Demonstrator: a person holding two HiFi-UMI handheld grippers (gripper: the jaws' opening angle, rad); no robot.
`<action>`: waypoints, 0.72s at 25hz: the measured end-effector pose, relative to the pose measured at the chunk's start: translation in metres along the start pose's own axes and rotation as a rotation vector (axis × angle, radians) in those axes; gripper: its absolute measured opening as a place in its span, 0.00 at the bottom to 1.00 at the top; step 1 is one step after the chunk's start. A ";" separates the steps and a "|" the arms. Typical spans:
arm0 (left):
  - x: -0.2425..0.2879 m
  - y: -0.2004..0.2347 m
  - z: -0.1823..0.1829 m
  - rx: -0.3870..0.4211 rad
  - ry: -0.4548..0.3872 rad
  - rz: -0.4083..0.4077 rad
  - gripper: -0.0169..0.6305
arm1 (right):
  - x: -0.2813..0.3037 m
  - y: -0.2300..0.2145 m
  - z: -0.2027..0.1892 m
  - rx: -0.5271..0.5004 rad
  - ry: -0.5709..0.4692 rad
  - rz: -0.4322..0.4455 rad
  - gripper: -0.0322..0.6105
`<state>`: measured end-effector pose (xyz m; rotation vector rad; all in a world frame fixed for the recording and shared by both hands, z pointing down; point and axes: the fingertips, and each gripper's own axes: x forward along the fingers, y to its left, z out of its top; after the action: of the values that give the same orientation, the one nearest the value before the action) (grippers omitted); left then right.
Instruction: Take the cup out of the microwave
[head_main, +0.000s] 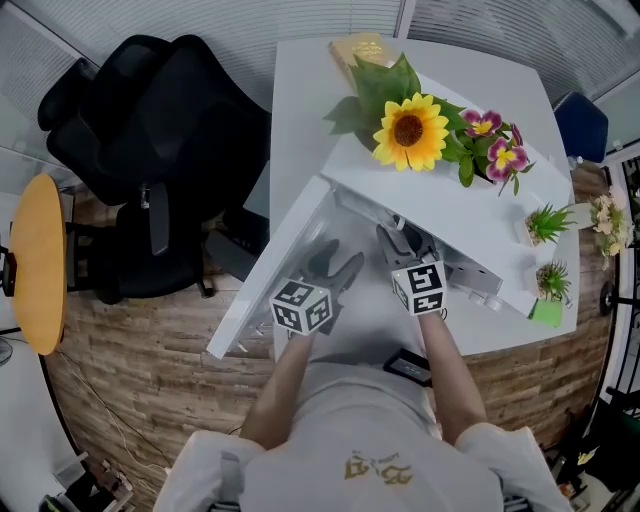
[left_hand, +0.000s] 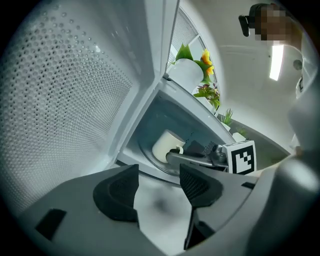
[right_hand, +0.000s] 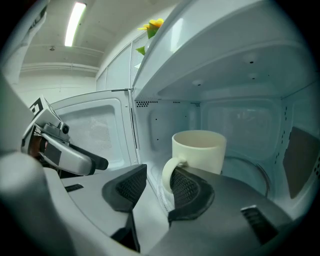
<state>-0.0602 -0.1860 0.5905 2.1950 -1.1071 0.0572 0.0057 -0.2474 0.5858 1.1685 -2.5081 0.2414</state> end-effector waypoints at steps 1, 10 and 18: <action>0.000 0.000 0.000 0.000 0.001 0.001 0.42 | 0.001 0.000 0.000 0.000 -0.003 0.005 0.29; 0.000 0.007 0.001 0.007 -0.006 0.025 0.42 | 0.007 -0.004 0.004 -0.005 -0.027 -0.011 0.15; 0.000 0.010 0.003 0.009 -0.005 0.034 0.42 | 0.008 -0.003 0.007 -0.049 -0.031 -0.006 0.11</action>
<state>-0.0684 -0.1913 0.5938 2.1852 -1.1490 0.0719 0.0014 -0.2568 0.5827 1.1689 -2.5220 0.1611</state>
